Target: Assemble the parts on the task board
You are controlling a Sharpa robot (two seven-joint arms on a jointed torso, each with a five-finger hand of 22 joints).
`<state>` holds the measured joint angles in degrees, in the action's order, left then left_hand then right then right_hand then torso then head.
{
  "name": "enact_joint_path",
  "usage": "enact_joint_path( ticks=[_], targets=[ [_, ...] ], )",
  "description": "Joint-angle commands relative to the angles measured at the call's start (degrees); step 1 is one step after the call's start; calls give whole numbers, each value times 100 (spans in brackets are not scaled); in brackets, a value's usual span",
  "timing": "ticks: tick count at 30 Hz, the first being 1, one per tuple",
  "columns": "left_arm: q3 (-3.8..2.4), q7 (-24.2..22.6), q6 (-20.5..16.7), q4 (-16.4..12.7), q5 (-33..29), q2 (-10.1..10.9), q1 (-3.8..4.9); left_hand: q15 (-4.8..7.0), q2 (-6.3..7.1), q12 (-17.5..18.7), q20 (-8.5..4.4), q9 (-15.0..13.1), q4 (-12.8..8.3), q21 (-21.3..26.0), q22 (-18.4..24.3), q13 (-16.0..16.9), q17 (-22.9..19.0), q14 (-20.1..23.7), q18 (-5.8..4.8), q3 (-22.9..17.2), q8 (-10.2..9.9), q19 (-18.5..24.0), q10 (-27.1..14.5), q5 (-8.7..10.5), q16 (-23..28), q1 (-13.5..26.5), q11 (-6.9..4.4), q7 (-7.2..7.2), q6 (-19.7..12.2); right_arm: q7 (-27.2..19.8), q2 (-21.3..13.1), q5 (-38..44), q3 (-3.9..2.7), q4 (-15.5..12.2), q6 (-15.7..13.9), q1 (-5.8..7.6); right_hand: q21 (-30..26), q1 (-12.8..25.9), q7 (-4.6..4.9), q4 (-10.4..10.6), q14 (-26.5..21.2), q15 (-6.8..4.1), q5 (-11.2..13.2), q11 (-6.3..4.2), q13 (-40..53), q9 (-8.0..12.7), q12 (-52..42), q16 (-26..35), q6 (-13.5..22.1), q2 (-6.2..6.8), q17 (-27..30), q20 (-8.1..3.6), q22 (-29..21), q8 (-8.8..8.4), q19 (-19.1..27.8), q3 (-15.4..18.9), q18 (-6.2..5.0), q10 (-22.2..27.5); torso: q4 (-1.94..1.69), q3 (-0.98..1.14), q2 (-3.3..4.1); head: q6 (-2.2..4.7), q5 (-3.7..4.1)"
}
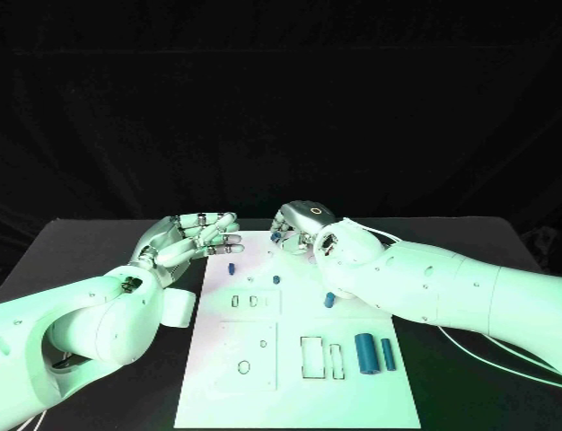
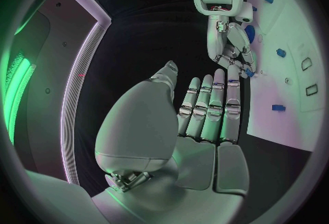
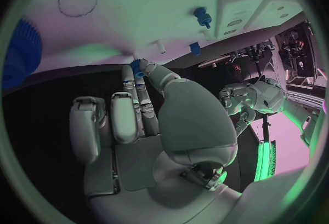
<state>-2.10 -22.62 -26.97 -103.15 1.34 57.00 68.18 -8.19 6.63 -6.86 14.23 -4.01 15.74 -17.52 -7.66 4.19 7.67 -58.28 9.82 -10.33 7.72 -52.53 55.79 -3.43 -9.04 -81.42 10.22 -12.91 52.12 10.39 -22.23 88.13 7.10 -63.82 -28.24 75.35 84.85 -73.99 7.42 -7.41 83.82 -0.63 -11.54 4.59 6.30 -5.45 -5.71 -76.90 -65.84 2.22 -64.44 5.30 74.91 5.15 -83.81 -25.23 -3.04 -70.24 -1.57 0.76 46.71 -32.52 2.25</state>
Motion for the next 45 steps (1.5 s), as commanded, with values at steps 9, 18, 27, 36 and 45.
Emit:
enact_joint_path(
  ticks=[9,18,27,36,45],
  targets=[
    [-5,-13,81,-16,-9,-9,29,-9,6,24,12,5,7,-20,-1,-7,9,25,67,14,-27,-22,2,32,27,-43,40,-45,11,-115,91,10,9,44,296,-21,-34,32,26,55,194,-5,-19,-81,9,-3,0,-9,-12,60,31,18,504,27,48,-9,72,-83,-4,-4,6,-8,-6],
    [-5,-6,78,-11,-9,-11,45,-11,9,29,14,6,8,-17,1,-8,10,27,66,17,-31,-16,1,32,33,-43,42,-46,9,-31,92,33,15,100,304,-25,-350,212,230,165,74,139,-56,96,-96,96,225,220,421,285,438,107,-19,-172,426,34,-40,400,1,-6,9,2,-13],
    [-5,12,81,33,-9,-5,56,-13,12,35,15,7,10,-13,4,-9,11,32,65,19,-36,-8,-3,33,41,-42,44,-49,6,73,-169,53,14,-202,107,-12,-684,198,336,244,12,252,-156,237,-197,136,84,402,897,471,742,263,-464,-114,733,227,-150,897,10,6,2,28,-27],
    [-5,9,92,107,-25,18,59,-16,16,42,17,7,12,-10,6,-9,11,37,64,23,-42,0,-6,33,49,-41,47,-51,2,118,-1212,-294,-67,-1280,124,197,-451,174,245,352,82,161,-288,109,-111,85,-211,246,604,461,535,202,-65,-42,437,210,-66,412,81,-1,-71,51,-41],
    [-3,6,107,186,-40,4,59,-17,17,43,18,7,12,-9,7,-9,12,37,64,24,-43,1,-6,33,52,-42,47,-51,2,232,-2035,-983,-125,-1791,949,428,-84,327,83,499,209,-36,-370,-140,232,103,-729,-77,656,730,33,27,528,-106,36,470,67,-610,128,-18,-132,67,-36]
  ],
)
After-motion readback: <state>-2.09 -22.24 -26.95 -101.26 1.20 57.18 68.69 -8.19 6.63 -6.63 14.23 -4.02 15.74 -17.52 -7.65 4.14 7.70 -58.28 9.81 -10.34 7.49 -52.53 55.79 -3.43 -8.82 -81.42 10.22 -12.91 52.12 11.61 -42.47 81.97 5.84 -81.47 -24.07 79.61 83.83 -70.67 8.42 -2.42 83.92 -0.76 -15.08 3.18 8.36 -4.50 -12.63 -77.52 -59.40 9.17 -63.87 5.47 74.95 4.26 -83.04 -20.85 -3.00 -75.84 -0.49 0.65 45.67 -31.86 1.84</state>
